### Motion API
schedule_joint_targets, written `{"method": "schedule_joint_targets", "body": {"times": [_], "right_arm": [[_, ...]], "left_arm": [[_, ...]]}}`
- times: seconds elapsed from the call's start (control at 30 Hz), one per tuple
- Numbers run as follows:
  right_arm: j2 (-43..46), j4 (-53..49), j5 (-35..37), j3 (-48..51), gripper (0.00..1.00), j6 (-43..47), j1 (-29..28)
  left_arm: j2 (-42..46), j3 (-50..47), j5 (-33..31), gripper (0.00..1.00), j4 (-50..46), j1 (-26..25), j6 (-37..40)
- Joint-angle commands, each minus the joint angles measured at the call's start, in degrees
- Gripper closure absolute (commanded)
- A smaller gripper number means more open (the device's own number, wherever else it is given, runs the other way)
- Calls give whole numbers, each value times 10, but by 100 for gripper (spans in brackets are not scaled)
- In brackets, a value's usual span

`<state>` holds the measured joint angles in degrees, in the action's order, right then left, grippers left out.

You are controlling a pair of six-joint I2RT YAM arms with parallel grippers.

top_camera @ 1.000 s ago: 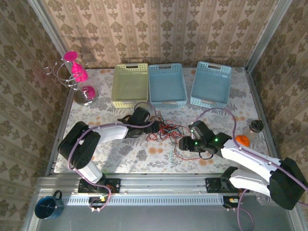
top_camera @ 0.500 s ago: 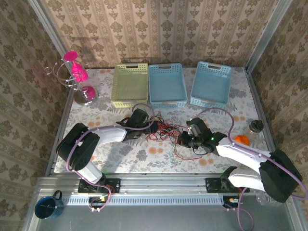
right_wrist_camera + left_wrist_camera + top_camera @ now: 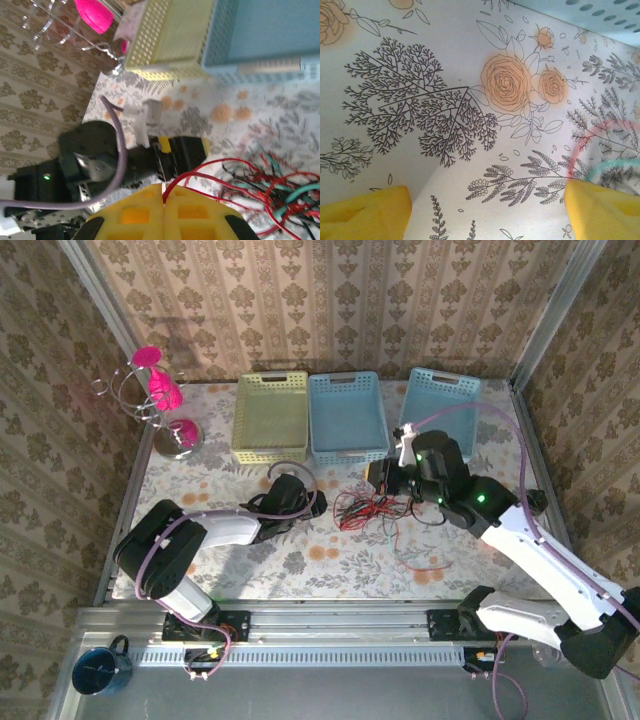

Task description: Untangle the cables

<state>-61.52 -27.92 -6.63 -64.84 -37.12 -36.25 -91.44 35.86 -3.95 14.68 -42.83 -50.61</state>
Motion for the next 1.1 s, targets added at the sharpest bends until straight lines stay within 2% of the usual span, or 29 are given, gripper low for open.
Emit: {"method": "schedule_joint_targets", "body": {"times": [0.0,0.23,0.57,0.73,0.87,0.97,1.07], "right_arm": [[-29,-42,1,-90,100,60,2],[-76,-71,-2,-225,100,98,-12],[-122,-61,-42,-213,100,108,-37],[-93,-95,8,-180,100,140,-37],[-68,-150,70,-219,100,181,-35],[-88,-170,66,-254,100,191,-40],[-141,-154,68,-266,100,187,-84]], "left_arm": [[-41,-40,-14,17,-25,7,-34],[68,-67,-35,15,-78,6,-19],[286,-109,-79,13,-214,28,-1],[412,-138,-71,11,-282,62,4],[486,-152,-49,11,-309,86,13],[503,-151,-28,11,-309,92,17],[493,-141,-15,11,-308,93,21]]}}
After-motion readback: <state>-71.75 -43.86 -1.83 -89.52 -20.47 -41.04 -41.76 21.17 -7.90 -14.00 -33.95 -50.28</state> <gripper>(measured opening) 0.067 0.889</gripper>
